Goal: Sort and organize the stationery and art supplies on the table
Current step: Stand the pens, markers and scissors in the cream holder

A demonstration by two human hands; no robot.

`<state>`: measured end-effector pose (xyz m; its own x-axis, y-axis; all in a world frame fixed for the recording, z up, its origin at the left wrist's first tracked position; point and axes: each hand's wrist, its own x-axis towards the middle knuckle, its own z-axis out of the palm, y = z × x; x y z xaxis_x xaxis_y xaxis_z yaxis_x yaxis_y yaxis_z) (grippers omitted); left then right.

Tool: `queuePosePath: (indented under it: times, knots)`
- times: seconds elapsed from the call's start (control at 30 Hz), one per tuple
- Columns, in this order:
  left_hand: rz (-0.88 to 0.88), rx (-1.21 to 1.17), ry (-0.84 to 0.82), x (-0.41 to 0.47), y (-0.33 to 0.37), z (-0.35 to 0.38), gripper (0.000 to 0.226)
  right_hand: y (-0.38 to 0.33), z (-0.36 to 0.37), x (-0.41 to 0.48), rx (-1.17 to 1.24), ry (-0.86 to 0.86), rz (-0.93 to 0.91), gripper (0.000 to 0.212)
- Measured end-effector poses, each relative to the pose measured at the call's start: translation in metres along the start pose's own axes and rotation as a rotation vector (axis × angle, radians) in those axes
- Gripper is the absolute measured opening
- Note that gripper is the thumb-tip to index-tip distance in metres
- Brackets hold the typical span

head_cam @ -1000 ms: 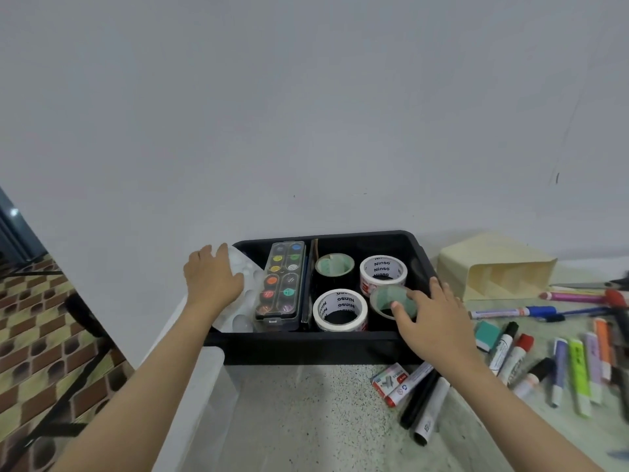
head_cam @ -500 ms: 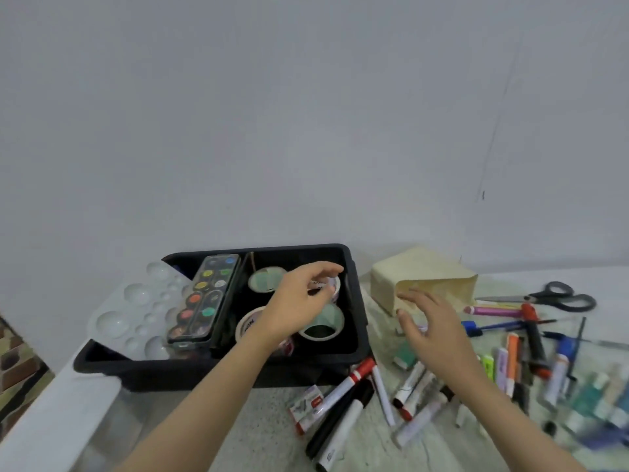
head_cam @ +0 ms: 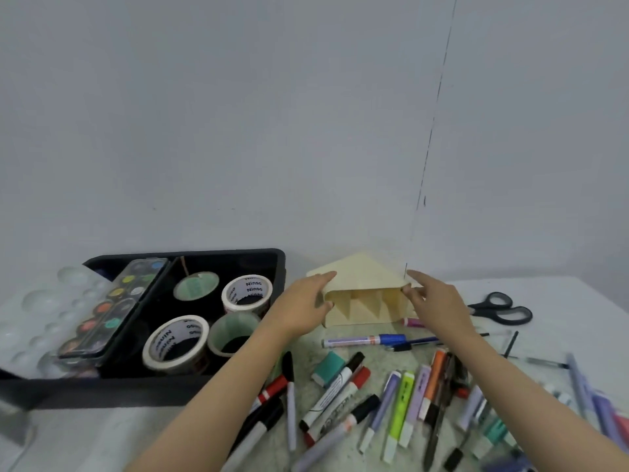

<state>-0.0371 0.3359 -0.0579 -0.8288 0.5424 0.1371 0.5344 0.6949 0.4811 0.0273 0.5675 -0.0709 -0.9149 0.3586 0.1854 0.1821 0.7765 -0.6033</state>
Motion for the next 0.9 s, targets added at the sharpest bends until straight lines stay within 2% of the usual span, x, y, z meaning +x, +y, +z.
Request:
queuePosePath:
  times: [0.13, 0.27, 0.5, 0.63, 0.73, 0.9]
  knots:
    - [0.006, 0.132, 0.13, 0.011, 0.002, 0.002, 0.056, 0.014, 0.003, 0.007, 0.056, 0.041, -0.071, 0.031]
    - [-0.01, 0.213, 0.178, 0.018, 0.008, 0.004, 0.05, 0.021, 0.002, 0.011, 0.132, 0.066, -0.105, 0.03]
    - [0.025, 0.491, 0.175, 0.02, 0.019, 0.003, 0.033, 0.022, 0.001, 0.013, 0.257, 0.112, -0.167, 0.028]
    - [-0.032, 0.621, 0.172, 0.02, 0.019, 0.003, 0.029, 0.019, 0.004, 0.014, 0.334, 0.064, -0.217, 0.038]
    - [-0.069, 0.606, 0.156, 0.021, 0.017, 0.004, 0.032, 0.018, 0.01, 0.013, 0.356, -0.008, -0.216, 0.048]
    - [-0.094, 0.454, 0.176, 0.023, 0.014, 0.004, 0.023, 0.015, 0.017, 0.013, 0.431, -0.05, -0.218, 0.056]
